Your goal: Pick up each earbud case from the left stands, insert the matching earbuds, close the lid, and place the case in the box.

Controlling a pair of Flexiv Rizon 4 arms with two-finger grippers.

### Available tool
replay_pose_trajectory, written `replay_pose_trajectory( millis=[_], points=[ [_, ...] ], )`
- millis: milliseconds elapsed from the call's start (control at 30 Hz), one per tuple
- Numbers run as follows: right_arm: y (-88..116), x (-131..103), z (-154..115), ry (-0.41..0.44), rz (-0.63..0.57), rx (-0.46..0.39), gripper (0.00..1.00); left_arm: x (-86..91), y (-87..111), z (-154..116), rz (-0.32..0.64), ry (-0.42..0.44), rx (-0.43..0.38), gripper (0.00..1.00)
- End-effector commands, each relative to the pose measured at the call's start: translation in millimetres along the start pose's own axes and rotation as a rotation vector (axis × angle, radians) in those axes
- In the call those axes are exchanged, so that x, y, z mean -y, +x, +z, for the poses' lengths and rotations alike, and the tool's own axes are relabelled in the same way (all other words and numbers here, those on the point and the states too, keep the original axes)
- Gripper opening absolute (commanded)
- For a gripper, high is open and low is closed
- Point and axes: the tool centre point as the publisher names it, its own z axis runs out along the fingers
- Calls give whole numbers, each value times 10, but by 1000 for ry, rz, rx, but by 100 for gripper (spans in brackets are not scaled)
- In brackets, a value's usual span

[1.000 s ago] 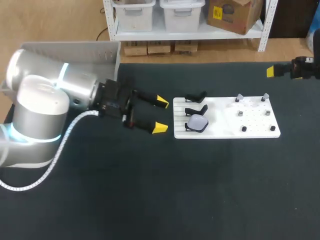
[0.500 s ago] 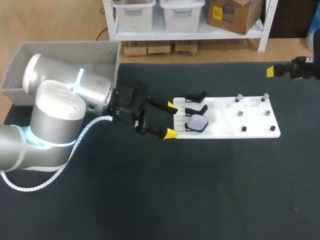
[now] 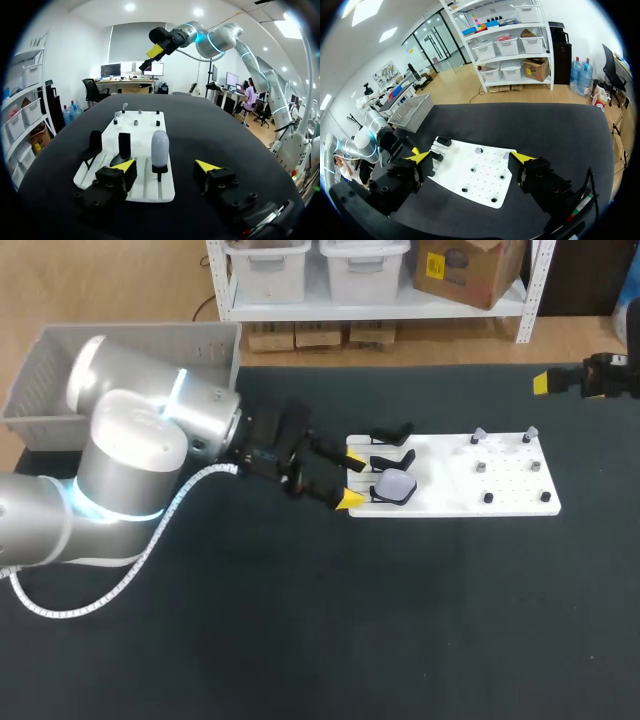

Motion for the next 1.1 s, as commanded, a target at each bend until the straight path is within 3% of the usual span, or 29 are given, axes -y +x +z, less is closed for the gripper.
replay_pose_trajectory(
  millis=[33,467,633,1100],
  points=[
    [1,-4,-6,2,0,0,100,-80,-1,63,-2,20,-6,78],
    [1,-4,-6,2,0,0,100,-94,22,215,-13,41,-10,71],
    [1,-4,-6,2,0,0,100,-103,13,259,-12,44,-12,64],
    [1,-4,-6,2,0,0,100,-125,0,330,-9,46,-11,60]
  ],
)
